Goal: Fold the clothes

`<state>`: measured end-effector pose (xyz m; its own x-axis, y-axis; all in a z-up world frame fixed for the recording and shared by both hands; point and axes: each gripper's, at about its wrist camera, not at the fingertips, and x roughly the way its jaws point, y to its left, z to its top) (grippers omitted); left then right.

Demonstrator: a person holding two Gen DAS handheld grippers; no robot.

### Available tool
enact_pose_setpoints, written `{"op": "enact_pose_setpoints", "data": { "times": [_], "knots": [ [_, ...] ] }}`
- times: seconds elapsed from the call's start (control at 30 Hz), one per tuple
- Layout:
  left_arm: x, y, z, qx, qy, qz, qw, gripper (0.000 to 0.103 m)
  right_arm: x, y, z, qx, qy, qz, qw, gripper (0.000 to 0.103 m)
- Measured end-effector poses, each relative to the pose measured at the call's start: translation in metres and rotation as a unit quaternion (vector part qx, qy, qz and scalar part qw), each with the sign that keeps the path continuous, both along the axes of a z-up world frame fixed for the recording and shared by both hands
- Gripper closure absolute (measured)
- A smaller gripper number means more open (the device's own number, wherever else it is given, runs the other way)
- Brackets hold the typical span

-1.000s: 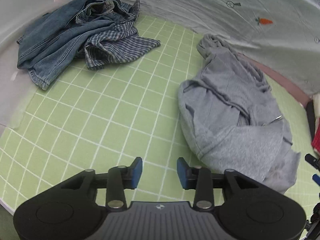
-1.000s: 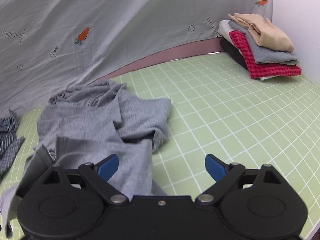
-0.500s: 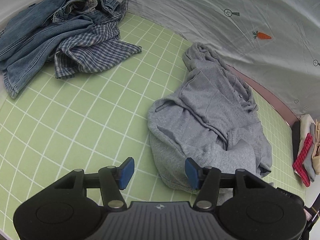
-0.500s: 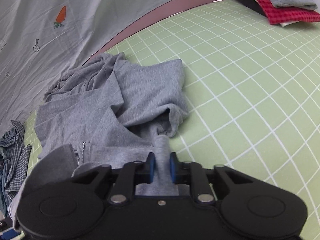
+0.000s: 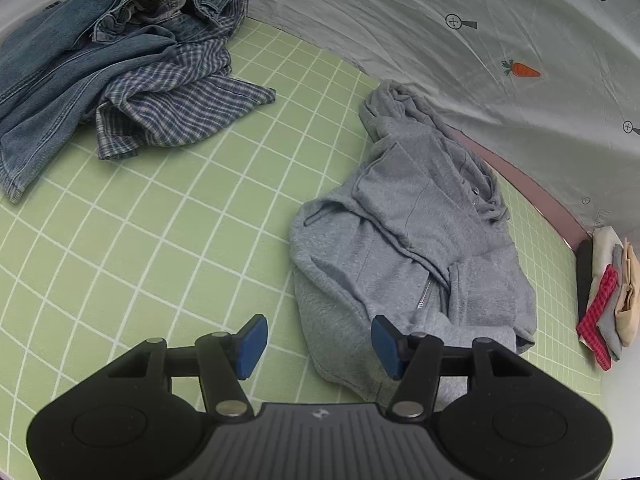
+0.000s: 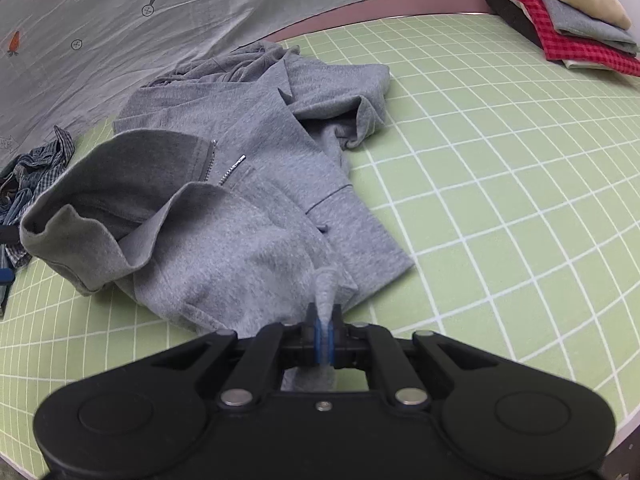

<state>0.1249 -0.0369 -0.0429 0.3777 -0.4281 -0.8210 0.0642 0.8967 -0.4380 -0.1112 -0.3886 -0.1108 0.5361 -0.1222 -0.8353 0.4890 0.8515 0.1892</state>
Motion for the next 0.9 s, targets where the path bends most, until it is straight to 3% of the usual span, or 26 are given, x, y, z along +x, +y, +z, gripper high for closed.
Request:
{"op": "enact_pose_setpoints", "data": {
  "times": [0.2, 0.47, 0.53, 0.67, 0.77, 0.9],
  "knots": [
    [0.019, -0.022, 0.008, -0.007, -0.007, -0.018, 0.9998, 0.034, -0.006, 0.007, 0.0, 0.001, 0.0, -0.009, 1.0, 0.099],
    [0.014, -0.048, -0.015, 0.039, 0.038, -0.067, 0.9963, 0.035, -0.005, 0.01, 0.004, -0.009, 0.001, -0.024, 1.0, 0.099],
    [0.01, -0.044, -0.026, 0.039, 0.06, -0.067, 0.9952, 0.045, -0.005, 0.01, 0.004, -0.01, 0.001, -0.026, 1.0, 0.099],
    [0.0, -0.038, -0.044, 0.042, 0.085, -0.072, 0.9929, 0.081, -0.005, 0.01, 0.004, -0.011, 0.003, -0.025, 1.0, 0.099],
    [-0.01, -0.031, -0.05, 0.046, 0.079, -0.079, 0.9927, 0.09, -0.004, 0.011, 0.004, -0.014, 0.006, -0.023, 1.0, 0.099],
    [-0.02, -0.013, -0.047, 0.04, 0.063, -0.077, 0.9942, 0.093, -0.006, 0.011, 0.006, -0.018, 0.003, -0.024, 1.0, 0.099]
  ]
}}
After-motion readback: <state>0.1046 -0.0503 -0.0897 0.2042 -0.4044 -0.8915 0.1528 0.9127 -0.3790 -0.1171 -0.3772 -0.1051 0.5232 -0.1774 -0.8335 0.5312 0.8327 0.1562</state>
